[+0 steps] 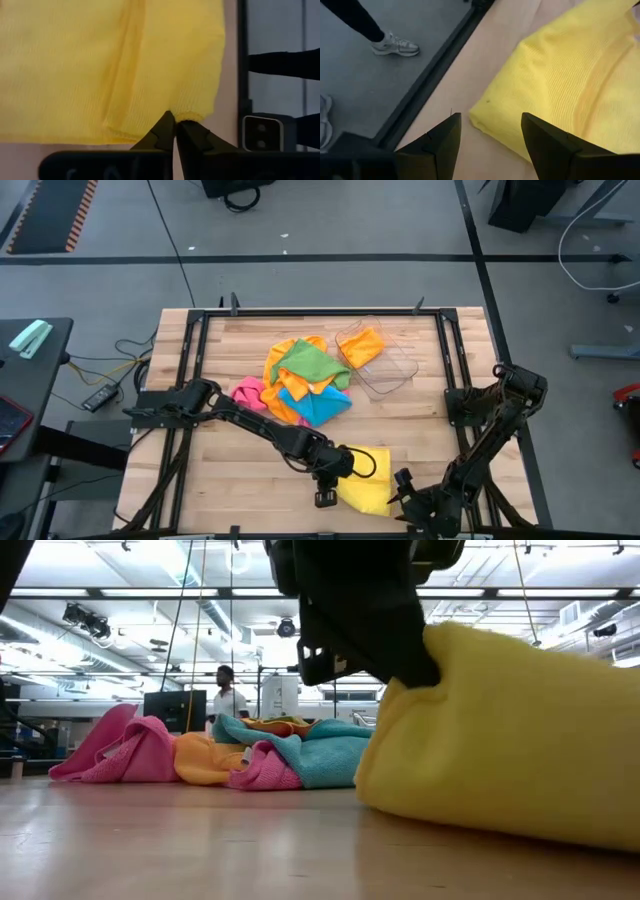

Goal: Fold microfiber towels
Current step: Fold the yellow towel

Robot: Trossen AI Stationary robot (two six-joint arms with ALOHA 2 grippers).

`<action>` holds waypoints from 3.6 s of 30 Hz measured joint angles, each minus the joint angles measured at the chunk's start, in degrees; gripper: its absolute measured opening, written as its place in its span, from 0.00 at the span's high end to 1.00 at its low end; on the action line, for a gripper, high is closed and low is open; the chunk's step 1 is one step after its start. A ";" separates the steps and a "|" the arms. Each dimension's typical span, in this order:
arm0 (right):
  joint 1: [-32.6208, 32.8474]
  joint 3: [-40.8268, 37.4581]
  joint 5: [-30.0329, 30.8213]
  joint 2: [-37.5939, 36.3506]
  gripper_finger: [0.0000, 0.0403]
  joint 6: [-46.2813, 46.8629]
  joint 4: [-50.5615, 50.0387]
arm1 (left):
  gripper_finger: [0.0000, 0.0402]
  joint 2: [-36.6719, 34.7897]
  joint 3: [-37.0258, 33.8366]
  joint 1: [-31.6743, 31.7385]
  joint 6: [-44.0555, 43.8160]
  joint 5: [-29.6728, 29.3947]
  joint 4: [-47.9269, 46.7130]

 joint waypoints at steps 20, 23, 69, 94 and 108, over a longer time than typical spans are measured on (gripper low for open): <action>-1.60 5.82 1.17 11.44 0.49 -7.18 3.78 | 0.98 0.09 0.00 0.26 -0.22 -0.47 -1.80; -1.61 5.91 1.67 11.40 0.53 -7.98 3.10 | 0.94 0.09 0.00 -0.14 0.27 -0.48 -1.84; -1.92 5.54 -3.88 -1.51 0.99 11.29 1.37 | 0.75 -4.78 0.00 -9.96 11.49 -7.09 -7.10; -3.34 5.62 -5.77 0.11 0.96 -3.81 0.35 | 0.54 1.81 0.04 -5.12 -1.38 -12.62 10.14; -4.51 4.55 -14.25 0.06 0.65 1.52 0.13 | 0.51 5.22 -0.08 -1.14 8.21 -7.35 12.16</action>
